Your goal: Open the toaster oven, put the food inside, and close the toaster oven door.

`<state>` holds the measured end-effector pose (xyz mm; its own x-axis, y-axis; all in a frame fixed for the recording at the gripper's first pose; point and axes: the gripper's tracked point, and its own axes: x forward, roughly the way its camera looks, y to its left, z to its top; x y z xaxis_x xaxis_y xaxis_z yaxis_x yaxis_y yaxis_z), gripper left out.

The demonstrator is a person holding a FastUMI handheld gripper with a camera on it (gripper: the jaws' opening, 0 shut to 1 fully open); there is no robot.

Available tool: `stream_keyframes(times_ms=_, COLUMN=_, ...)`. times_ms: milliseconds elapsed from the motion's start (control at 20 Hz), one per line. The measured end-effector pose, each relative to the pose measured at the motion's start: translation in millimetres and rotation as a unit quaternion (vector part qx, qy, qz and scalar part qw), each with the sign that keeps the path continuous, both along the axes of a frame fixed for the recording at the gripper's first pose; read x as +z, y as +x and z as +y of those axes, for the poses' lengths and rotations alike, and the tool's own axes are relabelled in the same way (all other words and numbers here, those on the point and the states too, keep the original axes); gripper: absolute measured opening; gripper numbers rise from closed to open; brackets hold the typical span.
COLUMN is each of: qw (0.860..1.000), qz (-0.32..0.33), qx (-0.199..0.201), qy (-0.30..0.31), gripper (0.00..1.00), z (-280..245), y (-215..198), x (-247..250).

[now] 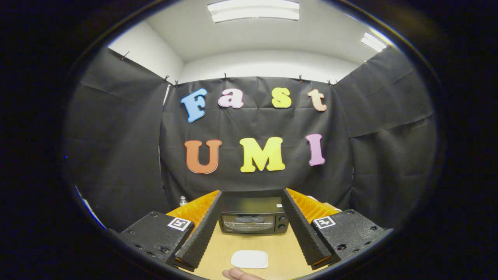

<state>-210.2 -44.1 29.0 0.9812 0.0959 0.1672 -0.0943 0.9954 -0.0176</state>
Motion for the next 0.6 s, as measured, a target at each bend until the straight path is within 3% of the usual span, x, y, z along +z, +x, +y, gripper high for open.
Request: stream_keyframes(times_ms=600, qw=1.0, qz=-0.007, qx=-0.007, qy=0.01, gripper=0.99, z=-7.3, y=-9.1, x=-0.8)
